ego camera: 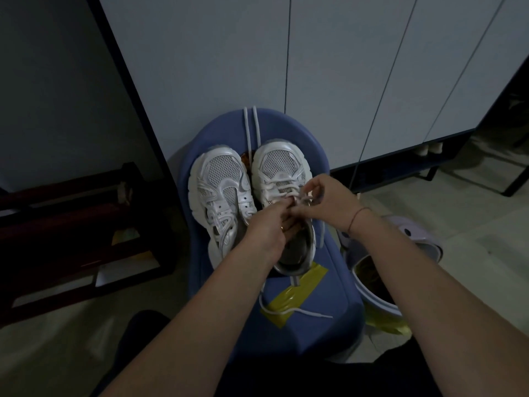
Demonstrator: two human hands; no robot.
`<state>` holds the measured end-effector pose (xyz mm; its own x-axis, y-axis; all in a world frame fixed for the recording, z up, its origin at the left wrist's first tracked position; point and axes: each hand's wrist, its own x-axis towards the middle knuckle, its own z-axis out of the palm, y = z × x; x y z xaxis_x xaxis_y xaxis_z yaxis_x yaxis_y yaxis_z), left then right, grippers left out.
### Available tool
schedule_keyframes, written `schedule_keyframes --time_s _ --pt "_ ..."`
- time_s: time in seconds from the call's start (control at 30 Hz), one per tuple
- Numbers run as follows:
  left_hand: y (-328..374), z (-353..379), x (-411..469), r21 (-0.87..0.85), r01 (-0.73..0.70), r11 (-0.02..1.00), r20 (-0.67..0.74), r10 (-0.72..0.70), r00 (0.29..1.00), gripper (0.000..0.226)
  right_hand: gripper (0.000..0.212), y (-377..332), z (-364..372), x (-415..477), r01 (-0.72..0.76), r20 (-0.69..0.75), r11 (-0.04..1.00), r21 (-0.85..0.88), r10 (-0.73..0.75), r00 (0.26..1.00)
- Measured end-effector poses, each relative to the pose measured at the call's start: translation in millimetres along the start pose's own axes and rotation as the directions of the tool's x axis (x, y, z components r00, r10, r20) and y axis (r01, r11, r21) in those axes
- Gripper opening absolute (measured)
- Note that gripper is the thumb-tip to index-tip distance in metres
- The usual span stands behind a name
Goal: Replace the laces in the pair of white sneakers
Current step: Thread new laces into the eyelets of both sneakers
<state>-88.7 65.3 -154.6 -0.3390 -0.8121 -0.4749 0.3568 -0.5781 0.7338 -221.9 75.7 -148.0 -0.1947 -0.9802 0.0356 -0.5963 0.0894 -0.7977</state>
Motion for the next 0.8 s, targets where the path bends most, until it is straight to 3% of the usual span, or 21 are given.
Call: schedule_keyframes --time_s 0.07,0.17,0.37,0.5,0.67,0.73,0.8 --pt "-1.2 1.5 2.9 0.008 -0.019 1.000 -0.022 0.020 1.000 0.018 0.041 2.1 -1.3 -1.7 -0.024 0.017 0.999 -0.023 0.024 1.000" --pt "-4.1 3.0 6.1 0.000 -0.039 0.999 -0.026 0.039 0.999 0.017 0.028 4.4 -6.6 -1.6 -0.038 0.048 0.999 -0.034 0.040 0.998" --pt "-11.8 9.6 8.3 0.040 -0.130 0.991 -0.074 0.133 0.988 0.017 0.029 16.8 -14.1 -1.7 -0.108 0.094 0.966 0.236 0.088 0.992" --pt "-17.5 11.4 11.9 0.169 -0.169 0.971 -0.136 0.193 0.972 0.012 0.027 15.6 -13.0 -4.6 -0.130 0.100 0.936 0.327 0.103 0.990" --pt "-18.1 7.5 4.3 0.324 -0.231 0.918 -0.073 0.267 0.961 0.016 0.027 15.0 -10.0 -5.1 -0.230 0.081 0.873 0.431 0.217 0.973" --pt "-18.1 0.9 -0.3 0.440 -0.239 0.866 -0.019 0.275 0.961 0.014 0.024 14.2 -8.2 -5.1 -0.233 0.017 0.872 0.430 0.250 0.968" --pt "-17.5 -12.2 -4.7 0.623 -0.195 0.757 0.070 0.195 0.978 0.011 0.021 12.7 -6.9 -5.4 -0.231 -0.031 0.872 0.431 0.269 0.963"
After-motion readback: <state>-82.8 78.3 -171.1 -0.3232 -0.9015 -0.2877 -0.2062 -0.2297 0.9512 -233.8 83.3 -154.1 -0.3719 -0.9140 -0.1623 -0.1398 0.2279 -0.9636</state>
